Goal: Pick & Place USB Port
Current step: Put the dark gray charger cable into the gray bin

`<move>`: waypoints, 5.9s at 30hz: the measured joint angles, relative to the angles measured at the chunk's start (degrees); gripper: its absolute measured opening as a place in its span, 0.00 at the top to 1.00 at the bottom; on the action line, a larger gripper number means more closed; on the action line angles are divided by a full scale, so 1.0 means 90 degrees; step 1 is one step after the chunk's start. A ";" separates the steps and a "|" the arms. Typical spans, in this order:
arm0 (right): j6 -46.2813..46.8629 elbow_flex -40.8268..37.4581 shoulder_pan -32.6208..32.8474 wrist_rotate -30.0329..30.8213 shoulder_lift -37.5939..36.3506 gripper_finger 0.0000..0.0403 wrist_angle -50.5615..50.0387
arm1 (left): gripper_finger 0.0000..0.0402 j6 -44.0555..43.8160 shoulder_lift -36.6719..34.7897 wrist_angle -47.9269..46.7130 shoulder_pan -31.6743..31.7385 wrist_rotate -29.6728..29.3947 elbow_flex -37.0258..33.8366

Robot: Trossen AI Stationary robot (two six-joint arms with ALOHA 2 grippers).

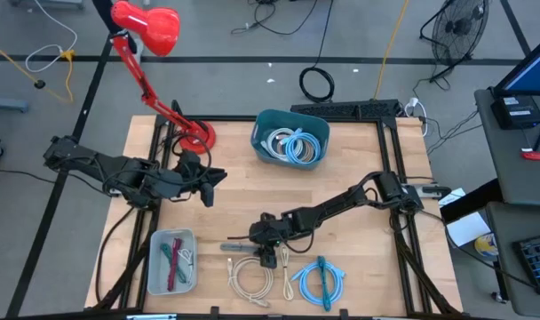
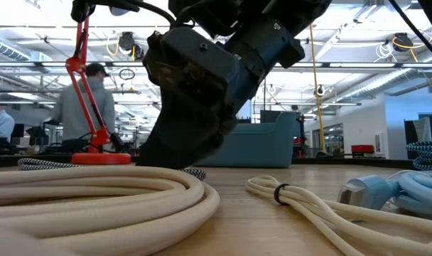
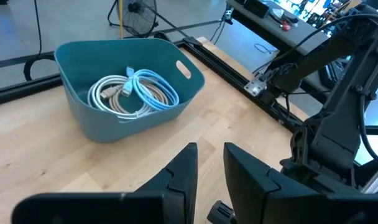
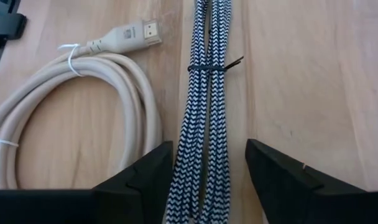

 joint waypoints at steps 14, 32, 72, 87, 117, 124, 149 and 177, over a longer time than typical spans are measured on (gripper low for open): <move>-0.0144 -0.0088 -0.0017 0.0036 -0.0017 0.90 -0.0345 | 0.81 -0.0049 0.0000 0.0007 0.0000 0.0000 0.0000; 0.0027 -0.0129 -0.0098 0.1058 -0.1525 0.95 -0.0640 | 0.81 0.0023 -0.0629 0.0040 0.0080 -0.0404 0.0000; -0.0347 -0.0109 0.0021 0.3178 -0.4579 0.96 0.0077 | 0.55 0.1535 0.1187 0.7633 0.1451 0.4113 -0.0684; -0.0367 -0.0109 -0.0135 0.3172 -0.4578 0.96 0.0089 | 0.72 0.1503 0.1324 0.7468 0.1496 0.4165 -0.0566; -0.1213 -0.0097 0.0106 0.2301 -0.5610 0.57 0.0514 | 0.96 0.0058 0.0150 0.5651 0.1139 0.4492 -0.0571; -0.1286 -0.0104 0.0268 0.2300 -0.6208 0.57 -0.0871 | 0.96 -0.1610 -0.0236 0.3302 0.0047 0.3538 -0.0571; -0.1442 -0.0554 0.0332 0.2302 -0.6720 0.59 -0.2415 | 0.96 -0.9826 0.0862 -0.0990 -0.3596 0.3524 -0.0568; -0.1127 -0.0986 0.0672 0.2144 -0.6749 0.59 -0.1404 | 0.96 -0.9924 0.1208 -0.1698 -0.3526 0.4167 -0.1139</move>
